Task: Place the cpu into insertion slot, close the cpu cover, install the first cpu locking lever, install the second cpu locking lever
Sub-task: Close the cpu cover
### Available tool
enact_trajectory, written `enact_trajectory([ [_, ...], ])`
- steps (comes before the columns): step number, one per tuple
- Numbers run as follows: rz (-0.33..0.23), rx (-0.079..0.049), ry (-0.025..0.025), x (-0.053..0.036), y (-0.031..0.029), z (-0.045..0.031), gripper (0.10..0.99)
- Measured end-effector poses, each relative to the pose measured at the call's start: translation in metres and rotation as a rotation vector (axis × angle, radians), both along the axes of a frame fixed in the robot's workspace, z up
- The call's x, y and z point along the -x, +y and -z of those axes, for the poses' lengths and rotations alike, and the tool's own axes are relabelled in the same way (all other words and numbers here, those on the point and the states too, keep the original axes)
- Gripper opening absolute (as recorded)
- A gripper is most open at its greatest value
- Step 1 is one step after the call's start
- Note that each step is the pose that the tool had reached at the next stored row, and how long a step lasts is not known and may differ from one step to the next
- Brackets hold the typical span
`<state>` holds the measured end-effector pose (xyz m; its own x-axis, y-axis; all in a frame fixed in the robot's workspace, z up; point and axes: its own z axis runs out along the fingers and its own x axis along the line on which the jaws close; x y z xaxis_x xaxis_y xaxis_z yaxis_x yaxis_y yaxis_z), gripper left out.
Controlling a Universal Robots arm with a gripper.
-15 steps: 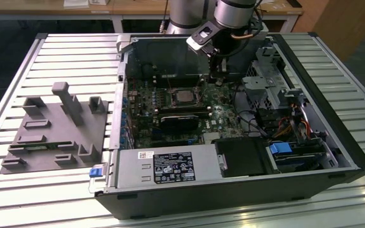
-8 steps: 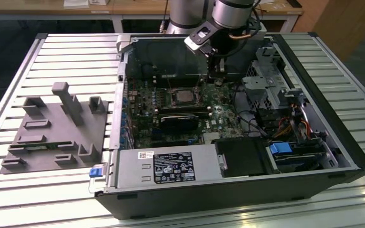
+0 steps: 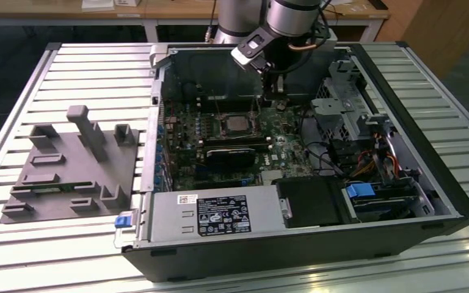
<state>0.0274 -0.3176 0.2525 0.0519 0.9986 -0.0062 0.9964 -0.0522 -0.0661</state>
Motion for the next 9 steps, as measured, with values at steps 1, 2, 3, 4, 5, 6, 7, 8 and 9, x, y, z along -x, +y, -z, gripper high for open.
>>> enact_trajectory([
  [1,0.0,0.0,-0.0022,0.0062,0.0,0.0,0.102],
  [2,0.0,-0.001,-0.0022,0.0067,0.0,0.0,0.102],
  [3,0.0,-0.001,-0.0023,0.0075,0.0,0.0001,0.102],
  [4,0.0,-0.002,-0.0024,0.0083,0.0,0.0001,0.102],
  [5,0.0,-0.002,-0.0026,0.0093,0.0,0.0002,0.102],
  [6,0.0,-0.003,-0.0034,0.0104,0.0,0.0003,0.102],
  [7,0.0,-0.005,-0.0052,0.0115,-0.0001,0.0004,0.102],
  [8,0.0,-0.008,-0.0085,0.0129,-0.0003,0.0007,0.102],
  [9,0.0,-0.011,-0.0131,0.0144,-0.0004,0.001,0.102],
])
